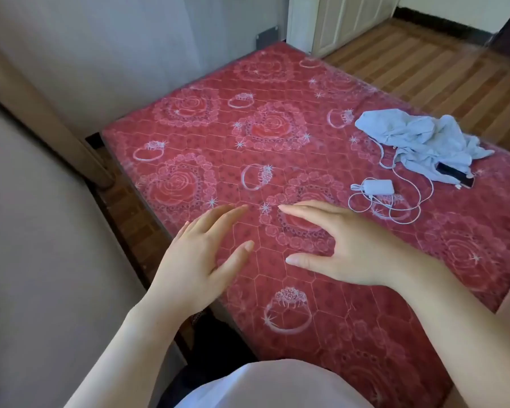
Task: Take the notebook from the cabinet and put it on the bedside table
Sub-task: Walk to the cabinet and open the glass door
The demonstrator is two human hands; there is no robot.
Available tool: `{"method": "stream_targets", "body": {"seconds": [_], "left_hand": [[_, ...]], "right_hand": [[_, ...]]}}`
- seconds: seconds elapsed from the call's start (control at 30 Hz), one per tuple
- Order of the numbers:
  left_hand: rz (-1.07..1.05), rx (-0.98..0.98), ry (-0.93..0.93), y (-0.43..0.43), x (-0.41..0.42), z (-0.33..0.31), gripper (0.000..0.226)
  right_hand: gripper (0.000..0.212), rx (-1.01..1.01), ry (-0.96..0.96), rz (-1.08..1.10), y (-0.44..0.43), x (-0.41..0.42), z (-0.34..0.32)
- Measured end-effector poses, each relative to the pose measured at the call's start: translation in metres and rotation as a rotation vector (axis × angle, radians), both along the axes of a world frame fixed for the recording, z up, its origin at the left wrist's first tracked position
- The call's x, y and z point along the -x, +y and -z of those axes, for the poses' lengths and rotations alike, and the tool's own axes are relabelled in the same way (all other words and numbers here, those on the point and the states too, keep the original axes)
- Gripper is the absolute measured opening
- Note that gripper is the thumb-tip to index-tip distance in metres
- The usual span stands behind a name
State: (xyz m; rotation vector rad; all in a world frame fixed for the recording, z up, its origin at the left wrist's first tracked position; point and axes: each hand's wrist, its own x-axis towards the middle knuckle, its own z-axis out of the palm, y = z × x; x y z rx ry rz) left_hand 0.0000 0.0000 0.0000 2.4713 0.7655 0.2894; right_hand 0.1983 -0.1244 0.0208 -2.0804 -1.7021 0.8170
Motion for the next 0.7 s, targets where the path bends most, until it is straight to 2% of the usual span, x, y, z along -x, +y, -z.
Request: {"method": "stream_targets", "body": {"seconds": [0.27,0.53,0.7], "left_hand": [[0.178,0.029,-0.029,0.110,-0.022,0.016,0.051],[0.326,0.027,0.019,0.265,-0.029,0.000,0.050],[0.373,0.024,0.071,0.318,-0.031,-0.004,0.050]], "right_hand": [[0.072,0.024,-0.027,0.146,0.089,0.010,0.001],[0.072,0.026,-0.004,0.296,0.203,0.030,-0.005],[0.070,0.058,0.012,0.336,0.252,0.033,-0.004]]}}
